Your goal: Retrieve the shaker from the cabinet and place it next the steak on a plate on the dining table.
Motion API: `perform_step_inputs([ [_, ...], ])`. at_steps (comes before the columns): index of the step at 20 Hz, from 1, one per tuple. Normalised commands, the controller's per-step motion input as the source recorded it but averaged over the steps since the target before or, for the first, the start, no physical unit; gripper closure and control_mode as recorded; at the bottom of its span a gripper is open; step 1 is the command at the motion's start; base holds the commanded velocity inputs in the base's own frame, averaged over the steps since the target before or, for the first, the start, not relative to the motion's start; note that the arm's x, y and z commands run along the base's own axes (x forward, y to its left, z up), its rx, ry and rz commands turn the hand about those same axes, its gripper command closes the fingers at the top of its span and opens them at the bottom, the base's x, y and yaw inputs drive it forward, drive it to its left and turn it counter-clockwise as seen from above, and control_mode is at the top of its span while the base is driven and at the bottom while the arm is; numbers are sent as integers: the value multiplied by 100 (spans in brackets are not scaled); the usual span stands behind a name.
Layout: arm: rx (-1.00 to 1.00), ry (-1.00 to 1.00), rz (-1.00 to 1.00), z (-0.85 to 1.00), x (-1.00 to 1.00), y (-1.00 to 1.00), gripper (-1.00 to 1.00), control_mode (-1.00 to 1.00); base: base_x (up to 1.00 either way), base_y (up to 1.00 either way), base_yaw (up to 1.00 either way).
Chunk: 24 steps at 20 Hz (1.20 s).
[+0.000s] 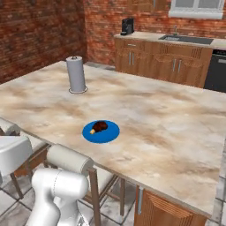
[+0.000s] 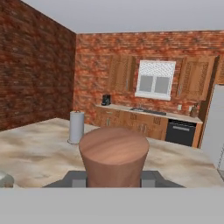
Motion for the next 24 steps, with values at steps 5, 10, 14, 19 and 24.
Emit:
perform_step_inputs([
  [5, 0, 0, 0, 0, 0, 0, 100, 100, 89, -11, -35],
  [10, 0, 0, 0, 0, 0, 0, 100, 100, 88, -20, -39],
  [14, 0, 0, 0, 0, 0, 0, 100, 100, 67, -2, -48],
  [19, 0, 0, 0, 0, 0, 0, 100, 100, 49, -23, -34],
  [24, 1, 3, 4, 0, 20, -13, 100, -100, 61, -29, 7],
])
